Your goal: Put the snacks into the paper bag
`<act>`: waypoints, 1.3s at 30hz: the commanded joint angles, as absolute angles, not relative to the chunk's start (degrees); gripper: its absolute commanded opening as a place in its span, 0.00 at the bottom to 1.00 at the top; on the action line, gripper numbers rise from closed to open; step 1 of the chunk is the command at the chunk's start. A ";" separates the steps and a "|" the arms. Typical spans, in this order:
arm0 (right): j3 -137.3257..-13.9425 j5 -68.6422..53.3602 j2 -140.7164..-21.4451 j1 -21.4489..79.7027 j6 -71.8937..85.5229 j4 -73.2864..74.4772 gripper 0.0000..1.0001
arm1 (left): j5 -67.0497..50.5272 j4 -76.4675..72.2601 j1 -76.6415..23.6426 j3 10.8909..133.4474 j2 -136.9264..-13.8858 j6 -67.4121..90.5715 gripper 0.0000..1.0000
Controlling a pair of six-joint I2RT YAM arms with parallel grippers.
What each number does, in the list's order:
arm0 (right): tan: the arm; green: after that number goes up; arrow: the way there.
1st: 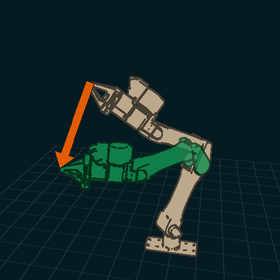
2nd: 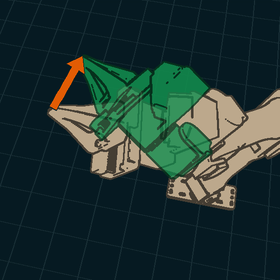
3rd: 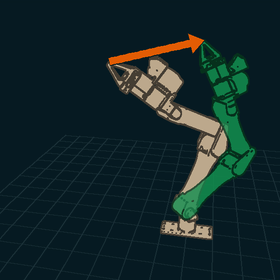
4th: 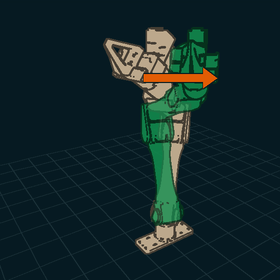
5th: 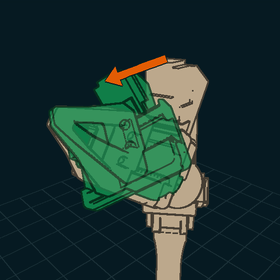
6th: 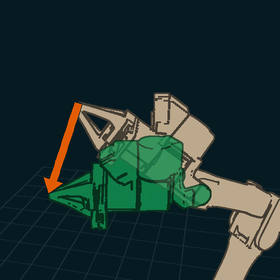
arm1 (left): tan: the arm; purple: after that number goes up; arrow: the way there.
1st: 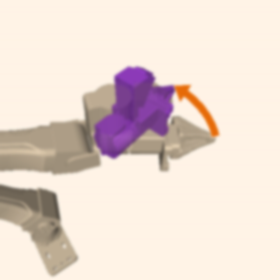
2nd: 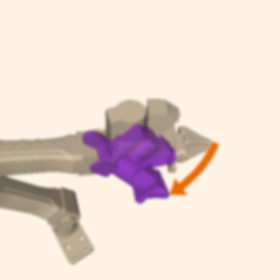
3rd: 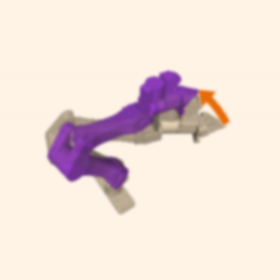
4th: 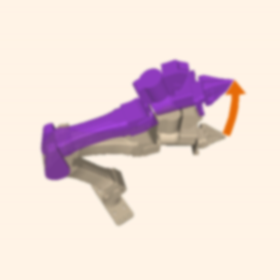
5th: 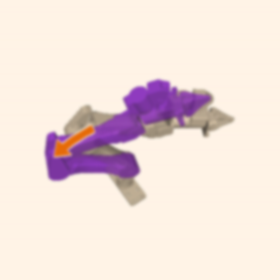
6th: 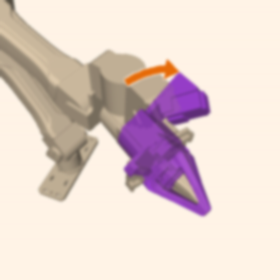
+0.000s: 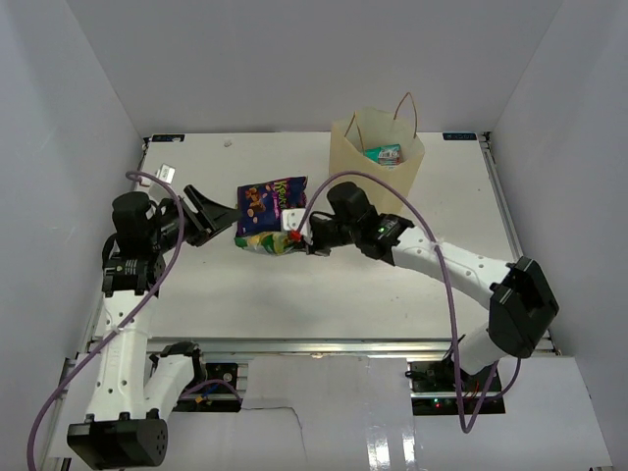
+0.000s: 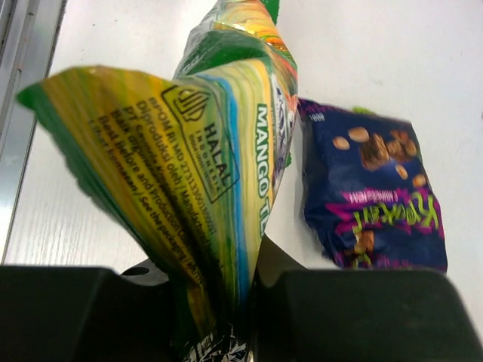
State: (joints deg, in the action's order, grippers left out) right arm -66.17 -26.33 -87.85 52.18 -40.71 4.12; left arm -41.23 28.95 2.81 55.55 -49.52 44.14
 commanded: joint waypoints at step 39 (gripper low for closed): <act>-90.09 -30.06 -82.79 11.25 -11.86 6.59 0.08 | -23.82 31.55 2.81 39.37 -39.20 38.94 0.98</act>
